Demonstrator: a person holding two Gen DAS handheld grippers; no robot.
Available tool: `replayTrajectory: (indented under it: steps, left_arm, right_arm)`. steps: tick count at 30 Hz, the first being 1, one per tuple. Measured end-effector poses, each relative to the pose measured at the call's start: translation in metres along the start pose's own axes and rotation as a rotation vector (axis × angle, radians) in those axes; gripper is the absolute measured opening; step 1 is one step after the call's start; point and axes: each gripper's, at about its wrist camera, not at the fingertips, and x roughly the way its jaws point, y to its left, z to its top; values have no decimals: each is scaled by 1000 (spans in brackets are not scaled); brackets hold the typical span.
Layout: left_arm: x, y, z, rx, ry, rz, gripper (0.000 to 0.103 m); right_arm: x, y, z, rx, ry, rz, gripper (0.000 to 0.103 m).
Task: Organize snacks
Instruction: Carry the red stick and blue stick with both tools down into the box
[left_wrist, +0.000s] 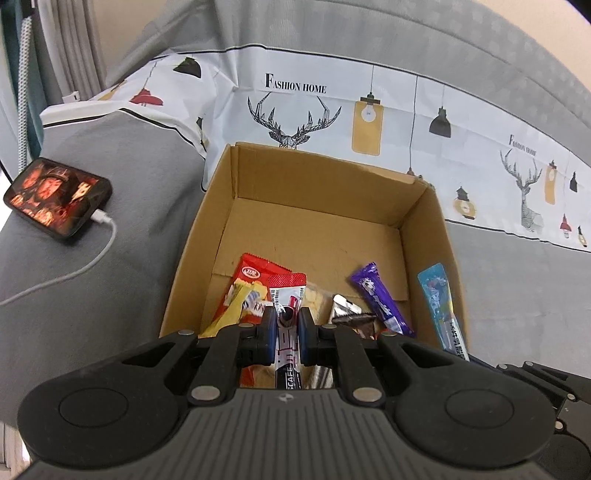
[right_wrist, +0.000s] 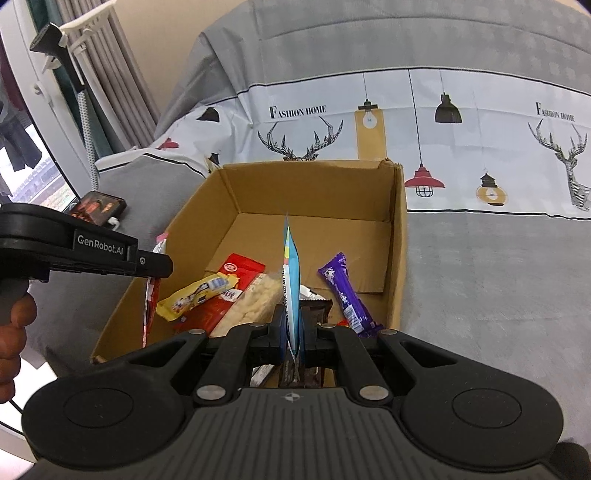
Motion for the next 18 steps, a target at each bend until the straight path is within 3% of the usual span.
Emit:
replayTrajectory:
  steps: [18]
  left_arm:
    - [75,-3,19,11,93,36,13]
  right_arm:
    - [64,-17,13,24,67,-9,6]
